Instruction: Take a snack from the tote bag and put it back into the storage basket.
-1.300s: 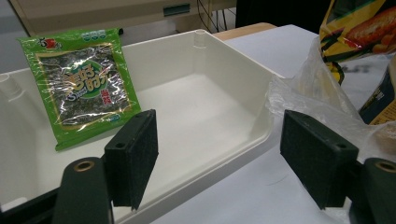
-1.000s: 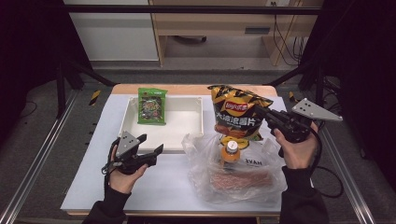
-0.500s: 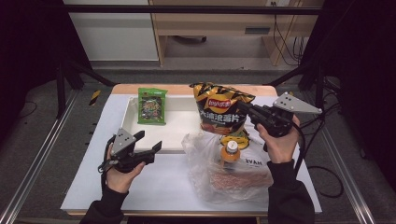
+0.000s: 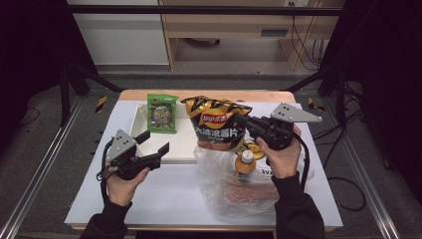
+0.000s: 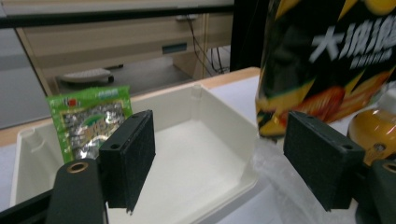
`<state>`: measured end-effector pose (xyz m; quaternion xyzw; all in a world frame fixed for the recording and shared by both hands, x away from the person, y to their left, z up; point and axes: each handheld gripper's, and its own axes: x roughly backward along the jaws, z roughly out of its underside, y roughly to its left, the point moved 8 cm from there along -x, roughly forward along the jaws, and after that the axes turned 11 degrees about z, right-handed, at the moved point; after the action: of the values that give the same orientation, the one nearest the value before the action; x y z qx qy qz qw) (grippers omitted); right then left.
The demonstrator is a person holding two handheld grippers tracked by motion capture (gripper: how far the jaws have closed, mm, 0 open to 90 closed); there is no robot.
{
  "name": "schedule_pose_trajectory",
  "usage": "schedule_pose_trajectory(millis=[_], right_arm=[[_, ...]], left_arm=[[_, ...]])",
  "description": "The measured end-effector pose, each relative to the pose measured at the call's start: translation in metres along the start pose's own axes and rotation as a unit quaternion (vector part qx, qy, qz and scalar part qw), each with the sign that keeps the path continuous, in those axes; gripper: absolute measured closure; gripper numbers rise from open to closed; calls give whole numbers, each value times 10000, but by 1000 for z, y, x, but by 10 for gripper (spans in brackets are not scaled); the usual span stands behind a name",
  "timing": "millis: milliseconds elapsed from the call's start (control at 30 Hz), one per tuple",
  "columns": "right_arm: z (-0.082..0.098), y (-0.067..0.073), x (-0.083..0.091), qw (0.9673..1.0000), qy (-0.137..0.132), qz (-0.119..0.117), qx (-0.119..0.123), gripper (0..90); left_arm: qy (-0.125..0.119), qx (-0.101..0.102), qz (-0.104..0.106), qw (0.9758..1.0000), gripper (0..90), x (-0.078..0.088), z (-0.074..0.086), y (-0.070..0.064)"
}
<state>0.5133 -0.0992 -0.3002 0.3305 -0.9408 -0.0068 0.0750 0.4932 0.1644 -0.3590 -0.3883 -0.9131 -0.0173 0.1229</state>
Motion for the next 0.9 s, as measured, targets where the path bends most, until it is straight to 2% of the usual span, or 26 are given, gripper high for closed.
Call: schedule_pose_trajectory(millis=[233, 467, 700, 833, 900], right_arm=[[8, 12, -8, 9998, 115, -145, 39, 895], [15, 21, -12, 9994, 208, -266, 79, 895], [19, 26, -13, 9989, 246, -397, 78, 895], [22, 27, -14, 9987, 270, -415, 73, 895], [24, 26, -15, 9988, 292, -401, 58, 895]], left_arm=[[-88, -146, 124, 9998, 246, -6, -24, -10], [-174, -38, 439, 9989, 253, -24, -42, -20], [-126, -70, 610, 9980, 272, -40, -46, -27], [-68, -100, 583, 9982, 281, -46, -45, -27], [-52, -65, 622, 9980, 326, -47, -45, -27]])
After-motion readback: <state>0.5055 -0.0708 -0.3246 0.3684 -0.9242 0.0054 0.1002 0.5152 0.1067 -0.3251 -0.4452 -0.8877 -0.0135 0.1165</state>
